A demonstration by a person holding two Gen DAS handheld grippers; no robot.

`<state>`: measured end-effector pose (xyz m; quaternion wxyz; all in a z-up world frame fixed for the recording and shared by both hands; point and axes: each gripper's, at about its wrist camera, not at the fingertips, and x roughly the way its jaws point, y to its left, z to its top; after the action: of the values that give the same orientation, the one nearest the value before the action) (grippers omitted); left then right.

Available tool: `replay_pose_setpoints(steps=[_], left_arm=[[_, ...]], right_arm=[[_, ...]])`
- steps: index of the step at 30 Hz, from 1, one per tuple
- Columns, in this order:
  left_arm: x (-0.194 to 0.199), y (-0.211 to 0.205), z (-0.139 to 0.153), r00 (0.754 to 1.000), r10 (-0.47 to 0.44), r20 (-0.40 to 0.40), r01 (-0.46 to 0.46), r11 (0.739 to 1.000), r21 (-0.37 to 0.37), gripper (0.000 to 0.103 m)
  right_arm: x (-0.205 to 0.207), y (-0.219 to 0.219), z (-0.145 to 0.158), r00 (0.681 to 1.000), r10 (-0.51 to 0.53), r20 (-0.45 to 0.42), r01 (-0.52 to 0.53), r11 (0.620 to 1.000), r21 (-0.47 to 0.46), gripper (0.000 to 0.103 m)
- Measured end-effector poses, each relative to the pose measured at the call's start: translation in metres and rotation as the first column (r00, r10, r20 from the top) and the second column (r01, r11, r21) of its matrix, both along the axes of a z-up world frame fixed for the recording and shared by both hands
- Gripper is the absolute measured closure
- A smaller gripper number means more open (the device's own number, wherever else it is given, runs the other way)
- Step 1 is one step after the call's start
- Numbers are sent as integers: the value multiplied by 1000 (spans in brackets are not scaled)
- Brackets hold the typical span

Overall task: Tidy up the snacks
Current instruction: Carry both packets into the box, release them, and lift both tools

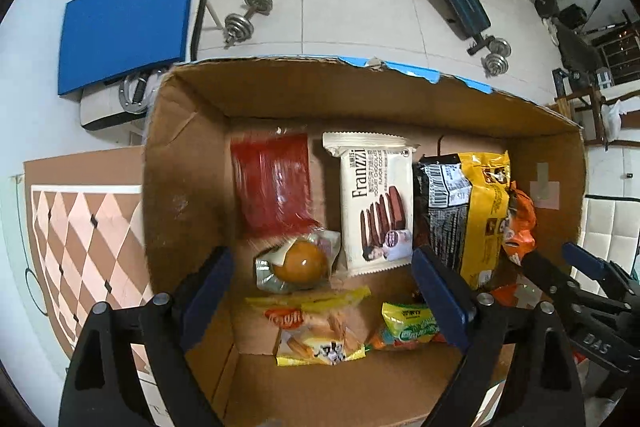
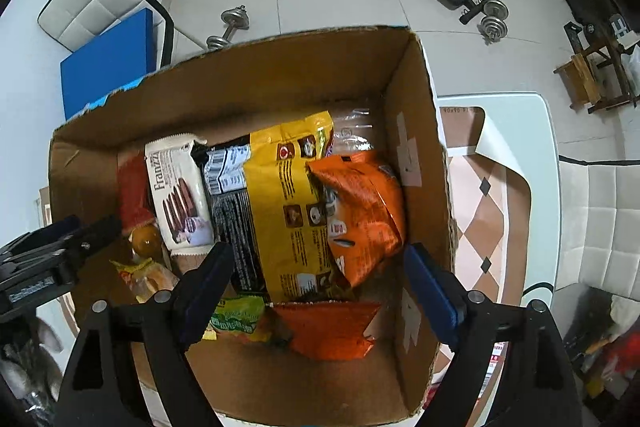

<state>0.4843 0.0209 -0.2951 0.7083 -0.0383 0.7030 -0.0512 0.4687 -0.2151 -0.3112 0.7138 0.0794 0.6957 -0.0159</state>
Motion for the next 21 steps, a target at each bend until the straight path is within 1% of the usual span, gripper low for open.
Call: replay_pose_setpoints(steps=[3,5,7,11,15,21], left_arm=[[-13,2,12,999,9,41,-8,1000,-6,12],[-27,3,22,996,14,88,-14,1000,2,12],[-38,3,30,992,15,128,-18,1000,20,12],[-65,-1,42,981,16,193,-23,999,31,12],[-92,-4,54,968,12,249,-22,999,40,12],[-129,-5,84,939,14,343,-32,998,48,12]], right_arm=[[-11,2,2,1000,15,16,-15,1000,-16,14],[-19,5,4,999,25,30,-24,999,-32,14],[-31,8,10,997,39,61,-36,998,-50,14],[-54,15,24,991,58,118,-49,996,-74,14],[-79,19,40,983,63,170,-51,996,-78,14],[-119,20,67,972,54,229,-41,997,-59,14]])
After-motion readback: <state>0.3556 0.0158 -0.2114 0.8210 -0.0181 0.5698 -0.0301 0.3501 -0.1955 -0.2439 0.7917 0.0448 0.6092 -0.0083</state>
